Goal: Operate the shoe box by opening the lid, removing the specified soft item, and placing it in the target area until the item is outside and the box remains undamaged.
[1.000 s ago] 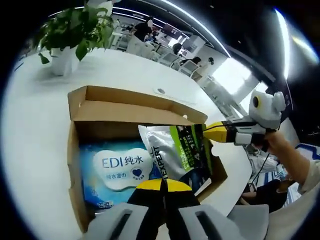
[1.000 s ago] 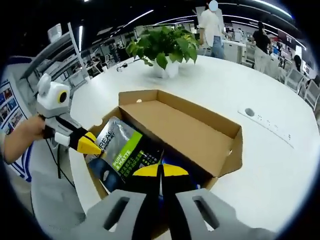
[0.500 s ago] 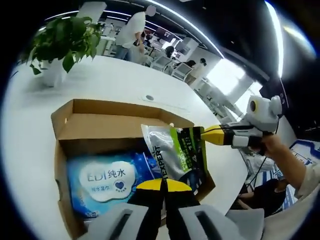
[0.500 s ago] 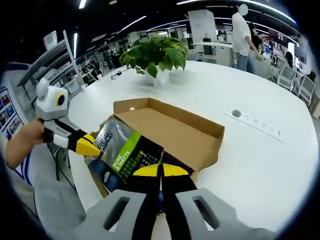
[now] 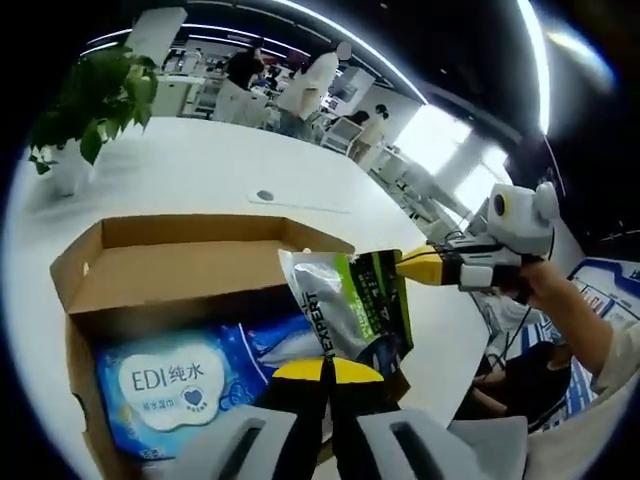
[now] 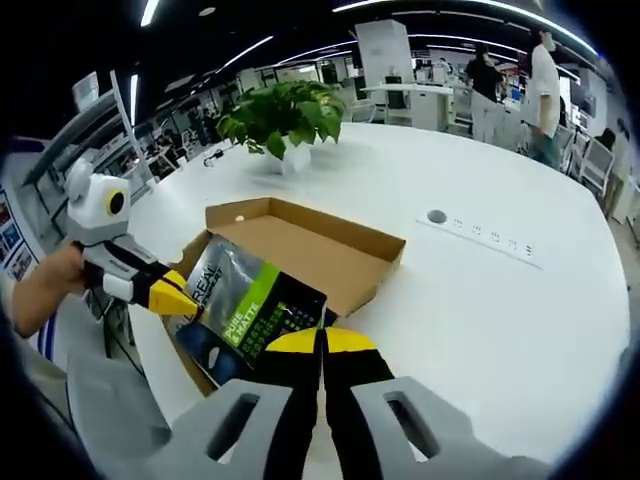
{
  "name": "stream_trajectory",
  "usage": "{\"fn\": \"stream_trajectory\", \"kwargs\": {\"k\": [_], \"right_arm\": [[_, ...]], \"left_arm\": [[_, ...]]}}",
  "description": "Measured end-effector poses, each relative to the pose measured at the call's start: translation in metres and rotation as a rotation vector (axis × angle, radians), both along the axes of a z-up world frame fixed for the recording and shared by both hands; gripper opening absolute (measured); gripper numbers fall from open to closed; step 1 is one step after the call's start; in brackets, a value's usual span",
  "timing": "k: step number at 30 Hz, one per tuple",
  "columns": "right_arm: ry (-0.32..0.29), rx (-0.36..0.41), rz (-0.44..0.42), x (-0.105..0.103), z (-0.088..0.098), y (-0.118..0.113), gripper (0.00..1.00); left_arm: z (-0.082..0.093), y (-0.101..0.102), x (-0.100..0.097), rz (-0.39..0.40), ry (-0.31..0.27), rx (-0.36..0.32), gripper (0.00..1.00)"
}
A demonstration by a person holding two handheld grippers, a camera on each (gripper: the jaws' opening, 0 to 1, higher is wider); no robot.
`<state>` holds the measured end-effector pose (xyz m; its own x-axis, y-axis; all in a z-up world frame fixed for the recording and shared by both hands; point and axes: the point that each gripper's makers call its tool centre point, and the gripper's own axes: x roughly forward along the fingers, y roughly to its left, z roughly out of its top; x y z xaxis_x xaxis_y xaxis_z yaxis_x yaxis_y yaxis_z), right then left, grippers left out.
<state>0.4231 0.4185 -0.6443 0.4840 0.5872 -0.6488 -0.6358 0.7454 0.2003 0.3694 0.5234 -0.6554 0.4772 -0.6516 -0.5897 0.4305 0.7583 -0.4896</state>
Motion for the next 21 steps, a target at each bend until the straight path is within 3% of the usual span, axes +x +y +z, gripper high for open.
{"fn": "stream_trajectory", "kwargs": {"k": [21], "right_arm": [[0.033,-0.034,-0.105,0.016,-0.016,-0.069,0.0]], "left_arm": [[-0.009,-0.063,0.021,-0.089,0.012,0.018,0.0]]}}
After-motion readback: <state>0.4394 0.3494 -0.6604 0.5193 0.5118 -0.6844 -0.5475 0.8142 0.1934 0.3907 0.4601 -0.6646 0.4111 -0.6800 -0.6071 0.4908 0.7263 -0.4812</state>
